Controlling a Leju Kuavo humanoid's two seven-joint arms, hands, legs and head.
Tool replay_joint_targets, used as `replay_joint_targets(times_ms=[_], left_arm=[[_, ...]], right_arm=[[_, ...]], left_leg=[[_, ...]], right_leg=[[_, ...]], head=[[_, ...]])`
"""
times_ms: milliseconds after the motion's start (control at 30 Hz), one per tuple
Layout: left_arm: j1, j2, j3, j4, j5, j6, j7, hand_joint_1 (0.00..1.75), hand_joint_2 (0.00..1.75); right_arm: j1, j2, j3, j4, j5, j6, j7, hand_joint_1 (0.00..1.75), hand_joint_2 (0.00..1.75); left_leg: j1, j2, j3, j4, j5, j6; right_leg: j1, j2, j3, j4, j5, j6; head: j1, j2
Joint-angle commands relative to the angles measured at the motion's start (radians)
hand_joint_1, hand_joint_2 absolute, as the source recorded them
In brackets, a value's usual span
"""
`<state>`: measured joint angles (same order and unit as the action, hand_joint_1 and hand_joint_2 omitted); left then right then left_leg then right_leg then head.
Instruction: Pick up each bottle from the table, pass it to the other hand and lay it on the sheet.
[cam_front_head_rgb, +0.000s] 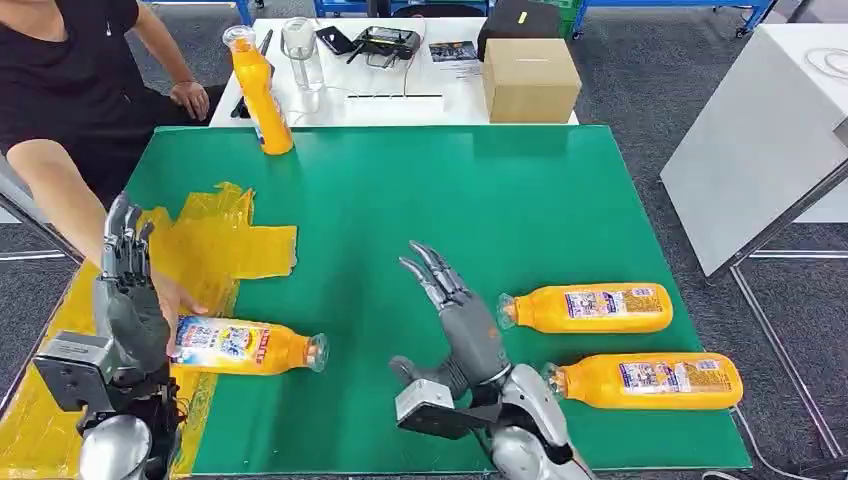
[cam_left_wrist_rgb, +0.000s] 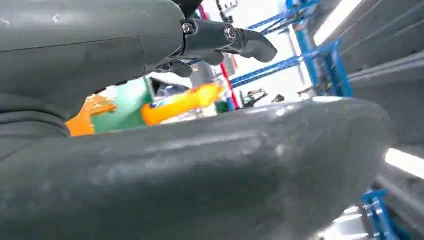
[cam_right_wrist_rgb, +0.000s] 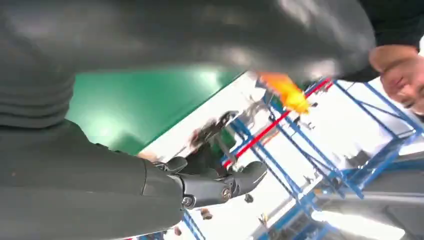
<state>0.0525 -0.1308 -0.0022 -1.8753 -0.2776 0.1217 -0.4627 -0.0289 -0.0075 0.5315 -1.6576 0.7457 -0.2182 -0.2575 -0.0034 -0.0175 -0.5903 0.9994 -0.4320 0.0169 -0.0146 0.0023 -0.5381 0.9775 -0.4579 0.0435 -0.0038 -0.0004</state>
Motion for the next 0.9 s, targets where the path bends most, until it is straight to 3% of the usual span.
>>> replay_joint_targets(times_ms=[33, 200, 400, 633, 733, 900], left_arm=[[0.048, -0.004, -0.049, -0.011, -0.021, 0.009, 0.001, 0.00, 0.00], [0.059, -0.008, -0.050, -0.018, -0.018, 0.000, 0.006, 0.00, 0.00], [0.156, 0.008, -0.033, -0.036, 0.026, -0.044, 0.022, 0.00, 0.00], [0.202, 0.008, 0.089, -0.032, 0.097, -0.115, -0.022, 0.00, 0.00], [0.185, 0.007, 0.097, -0.005, 0.086, -0.145, -0.013, 0.00, 0.00], [0.162, 0.031, 0.085, 0.024, 0.088, -0.146, -0.013, 0.00, 0.00]], right_arm=[[0.120, -0.107, -0.071, -0.165, 0.022, 0.009, -0.011, 0.00, 1.75], [0.148, -0.115, -0.080, -0.184, 0.068, 0.002, 0.000, 0.00, 1.75], [0.452, -0.327, -0.108, -0.390, 0.181, -0.071, 0.120, 0.00, 1.75], [0.661, -0.498, -0.186, -0.531, 0.148, -0.209, 0.280, 0.00, 1.75], [0.698, -0.454, -0.329, -0.501, 0.016, -0.141, 0.205, 0.00, 1.75], [0.733, -0.244, -0.643, -0.467, -0.061, 0.101, -0.009, 0.00, 1.75]], left_leg=[[0.002, 0.000, 0.003, 0.000, -0.003, 0.000], [0.001, 0.001, 0.000, 0.000, -0.002, 0.000], [0.001, -0.004, 0.002, -0.001, -0.003, 0.001], [-0.001, -0.001, 0.002, 0.001, -0.008, 0.003], [-0.003, -0.001, 0.000, 0.000, -0.007, 0.003], [-0.001, -0.001, 0.003, -0.002, -0.006, 0.002]], right_leg=[[0.002, -0.002, 0.005, -0.002, -0.002, -0.001], [0.002, -0.001, 0.001, -0.002, 0.000, -0.001], [0.002, -0.007, 0.005, -0.004, -0.003, 0.000], [0.000, -0.002, 0.006, -0.004, -0.004, -0.001], [-0.002, -0.002, 0.001, -0.003, -0.003, 0.000], [0.000, -0.004, 0.001, -0.006, -0.002, -0.001]], head=[[0.000, 0.000], [0.000, 0.000], [0.000, 0.000], [0.000, 0.000], [-0.001, 0.000], [0.000, 0.000]])
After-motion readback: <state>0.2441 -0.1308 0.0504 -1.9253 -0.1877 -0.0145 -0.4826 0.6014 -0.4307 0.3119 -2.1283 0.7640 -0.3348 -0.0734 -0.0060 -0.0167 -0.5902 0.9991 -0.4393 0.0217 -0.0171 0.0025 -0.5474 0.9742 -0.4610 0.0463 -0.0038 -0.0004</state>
